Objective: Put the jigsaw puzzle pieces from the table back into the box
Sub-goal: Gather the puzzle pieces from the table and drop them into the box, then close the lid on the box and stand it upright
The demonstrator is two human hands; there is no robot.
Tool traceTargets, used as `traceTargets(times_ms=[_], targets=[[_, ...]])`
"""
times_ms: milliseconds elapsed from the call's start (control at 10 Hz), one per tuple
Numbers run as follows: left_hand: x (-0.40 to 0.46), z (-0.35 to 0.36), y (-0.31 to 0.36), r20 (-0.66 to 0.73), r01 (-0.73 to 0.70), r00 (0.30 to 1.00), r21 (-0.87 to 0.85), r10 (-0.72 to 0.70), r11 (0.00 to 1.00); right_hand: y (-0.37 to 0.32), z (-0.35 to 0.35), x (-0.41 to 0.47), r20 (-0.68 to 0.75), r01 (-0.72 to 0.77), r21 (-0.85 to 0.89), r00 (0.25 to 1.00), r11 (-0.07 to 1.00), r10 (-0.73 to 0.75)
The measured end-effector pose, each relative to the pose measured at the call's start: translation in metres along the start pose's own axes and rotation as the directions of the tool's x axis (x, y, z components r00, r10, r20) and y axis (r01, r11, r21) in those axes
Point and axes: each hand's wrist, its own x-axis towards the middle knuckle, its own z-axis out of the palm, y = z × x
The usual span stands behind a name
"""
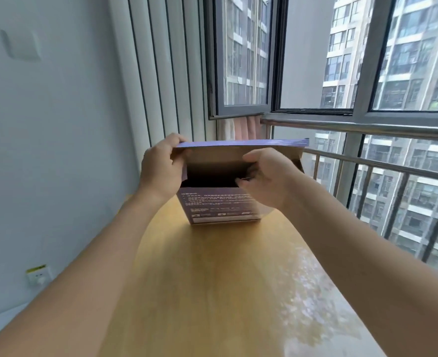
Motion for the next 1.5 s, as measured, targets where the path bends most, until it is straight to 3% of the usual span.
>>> traceTargets(times_ms=[100, 200, 300, 400, 500, 600, 700, 800, 1000, 1100, 1300, 1500], targets=[[0.005, -0.002, 0.001, 0.044, 0.033, 0.999, -0.054, -0.03, 0.998, -0.003, 0.011, 0.0, 0.0, 0.038, -0.27, 0.999, 0.962, -0.039], [0.008, 0.001, -0.001, 0.026, 0.038, 0.999, -0.051, -0.036, 0.998, -0.006, 0.02, -0.004, -0.057, 0.046, -0.363, 0.996, 0.931, -0.072], [0.013, 0.005, -0.004, -0.008, 0.033, 0.999, -0.041, -0.033, 0.999, -0.006, 0.02, -0.014, -0.03, 0.119, -0.62, 0.984, 0.776, -0.175], [0.019, 0.007, -0.008, -0.049, 0.045, 0.998, -0.08, -0.049, 0.996, -0.005, -0.001, -0.014, 0.256, 0.399, -0.89, 0.837, 0.22, -0.483], [0.027, 0.002, -0.016, -0.083, 0.061, 0.994, -0.177, -0.076, 0.982, -0.009, -0.038, -0.022, 0.366, 0.595, -0.791, 0.27, -0.145, -0.891], [0.039, -0.006, -0.011, -0.092, 0.062, 0.991, -0.343, -0.099, 0.937, -0.025, -0.068, 0.0, 0.128, 0.644, -0.755, 0.331, 0.125, -0.935], [0.055, -0.007, 0.001, -0.041, 0.145, 0.98, -0.517, -0.193, 0.844, -0.044, -0.067, 0.023, 0.196, 0.566, -0.539, 0.805, 0.624, -0.56], [0.063, -0.004, 0.006, 0.041, 0.245, 0.957, -0.643, -0.287, 0.726, -0.05, -0.057, 0.04, 0.172, 0.509, -0.376, 0.86, 0.775, -0.481], [0.054, -0.003, 0.007, 0.029, 0.316, 0.912, -0.686, -0.41, 0.655, -0.057, -0.03, 0.046, -0.029, 0.389, -0.217, 0.914, 0.895, -0.404], [0.055, -0.014, 0.004, 0.067, 0.316, 0.904, -0.768, -0.422, 0.556, -0.059, -0.027, 0.044, 0.002, 0.408, -0.213, 0.909, 0.888, -0.418], [0.081, -0.012, -0.007, -0.006, 0.325, 0.851, -0.78, -0.526, 0.534, -0.066, -0.015, 0.053, 0.117, 0.521, -0.425, 0.842, 0.74, -0.526], [0.064, 0.007, -0.005, -0.193, 0.006, 0.96, -0.706, -0.201, 0.708, -0.064, -0.029, 0.05, 0.259, 0.636, -0.183, 0.767, 0.75, -0.587]])
